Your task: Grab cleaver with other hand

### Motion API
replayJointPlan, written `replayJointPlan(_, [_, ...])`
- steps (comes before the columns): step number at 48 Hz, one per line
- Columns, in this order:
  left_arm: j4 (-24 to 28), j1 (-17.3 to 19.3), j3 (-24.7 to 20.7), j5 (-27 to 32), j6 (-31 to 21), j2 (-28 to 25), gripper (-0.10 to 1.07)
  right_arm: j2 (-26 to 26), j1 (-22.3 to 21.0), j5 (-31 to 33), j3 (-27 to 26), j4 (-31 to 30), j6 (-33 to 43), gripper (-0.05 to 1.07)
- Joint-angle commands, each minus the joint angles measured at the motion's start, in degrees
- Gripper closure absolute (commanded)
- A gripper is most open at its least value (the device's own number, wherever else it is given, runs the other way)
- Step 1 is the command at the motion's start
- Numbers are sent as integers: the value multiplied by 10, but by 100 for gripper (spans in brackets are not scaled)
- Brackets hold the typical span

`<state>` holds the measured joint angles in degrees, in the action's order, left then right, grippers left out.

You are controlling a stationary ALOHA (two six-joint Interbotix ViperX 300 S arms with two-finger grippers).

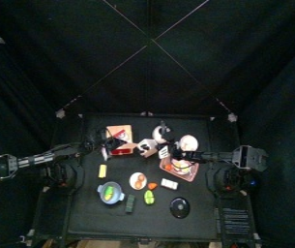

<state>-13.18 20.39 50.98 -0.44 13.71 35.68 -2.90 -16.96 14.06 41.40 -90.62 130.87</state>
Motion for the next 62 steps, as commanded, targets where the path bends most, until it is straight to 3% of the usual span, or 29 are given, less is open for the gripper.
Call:
replayJointPlan(1, [5, -19, -5, -10, 1, 4, 51, -33, 7, -6, -3, -5, -2, 42])
replayJointPlan(13, [20, -107, 12, -72, 2, 4, 51, -128, 50, -30, 30, -57, -1, 42])
replayJointPlan(19, [20, -150, 32, -134, -1, 1, 51, -193, 89, -46, 59, -99, 0, 42])
replayJointPlan(29, [18, -190, 63, -240, -4, -25, 51, -267, 158, -45, 81, -170, 4, 41])
replayJointPlan(41, [8, -228, 55, -324, -5, -90, 51, -262, 197, -40, 76, -216, 4, 30])
replayJointPlan(53, [-12, -263, 35, -364, -5, -139, 51, -234, 217, -40, 70, -227, 4, 12])
replayJointPlan(62, [-28, -277, 24, -381, -5, -163, 51, -210, 227, -40, 64, -229, 4, 6])
